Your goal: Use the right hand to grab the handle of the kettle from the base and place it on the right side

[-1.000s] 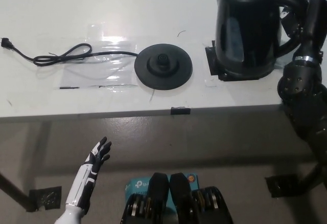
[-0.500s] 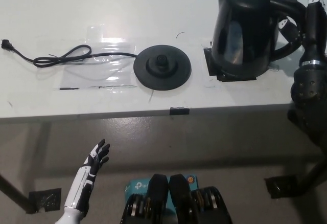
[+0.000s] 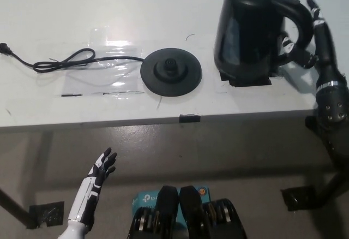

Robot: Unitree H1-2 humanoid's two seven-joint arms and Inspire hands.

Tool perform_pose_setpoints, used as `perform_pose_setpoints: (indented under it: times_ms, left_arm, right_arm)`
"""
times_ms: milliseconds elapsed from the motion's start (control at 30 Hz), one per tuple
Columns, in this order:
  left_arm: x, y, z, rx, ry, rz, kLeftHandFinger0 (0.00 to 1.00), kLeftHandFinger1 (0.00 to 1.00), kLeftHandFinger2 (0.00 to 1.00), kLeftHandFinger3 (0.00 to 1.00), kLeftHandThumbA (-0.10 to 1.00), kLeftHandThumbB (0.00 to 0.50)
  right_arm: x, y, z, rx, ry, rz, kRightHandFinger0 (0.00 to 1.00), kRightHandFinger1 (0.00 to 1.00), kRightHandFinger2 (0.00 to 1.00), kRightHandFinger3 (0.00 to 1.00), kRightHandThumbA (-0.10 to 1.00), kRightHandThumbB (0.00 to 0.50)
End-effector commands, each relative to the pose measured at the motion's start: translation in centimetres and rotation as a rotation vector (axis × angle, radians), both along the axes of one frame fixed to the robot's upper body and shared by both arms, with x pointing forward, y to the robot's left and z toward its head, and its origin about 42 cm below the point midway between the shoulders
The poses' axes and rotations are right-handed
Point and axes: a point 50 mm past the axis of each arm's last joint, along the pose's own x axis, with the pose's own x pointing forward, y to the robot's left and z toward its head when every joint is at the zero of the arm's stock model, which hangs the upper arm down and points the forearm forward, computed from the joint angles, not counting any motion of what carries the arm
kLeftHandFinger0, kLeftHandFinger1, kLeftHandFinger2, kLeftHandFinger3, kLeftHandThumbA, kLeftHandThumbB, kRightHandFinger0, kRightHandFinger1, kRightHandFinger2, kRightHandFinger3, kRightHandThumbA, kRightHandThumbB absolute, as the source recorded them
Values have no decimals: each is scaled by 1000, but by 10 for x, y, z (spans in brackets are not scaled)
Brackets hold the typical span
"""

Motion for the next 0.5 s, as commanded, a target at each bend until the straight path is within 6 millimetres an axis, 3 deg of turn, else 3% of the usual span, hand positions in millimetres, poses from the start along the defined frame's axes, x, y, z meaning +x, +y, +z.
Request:
perform_pose_setpoints:
  times_ms: [0,200,400,467]
  left_arm:
    - [8,7,19,3,-91,-2,1000,1000,1000,1000,1000,500]
    - [10,7,19,1,-86,-1,1000,1000,1000,1000,1000,500]
    - [1,7,15,7,-78,-3,1000,1000,1000,1000,1000,500]
    - [2,7,14,10,-75,-5,1000,1000,1000,1000,1000,500]
  right_arm:
    - [-6,-7,19,9,-2,163,1000,1000,1000,1000,877,500]
    - [-22,-16,16,81,-18,193,1000,1000,1000,1000,867,496]
    - [-48,-24,15,145,-62,191,1000,1000,1000,1000,953,500]
    - [-58,-27,23,182,-118,181,1000,1000,1000,1000,1000,500]
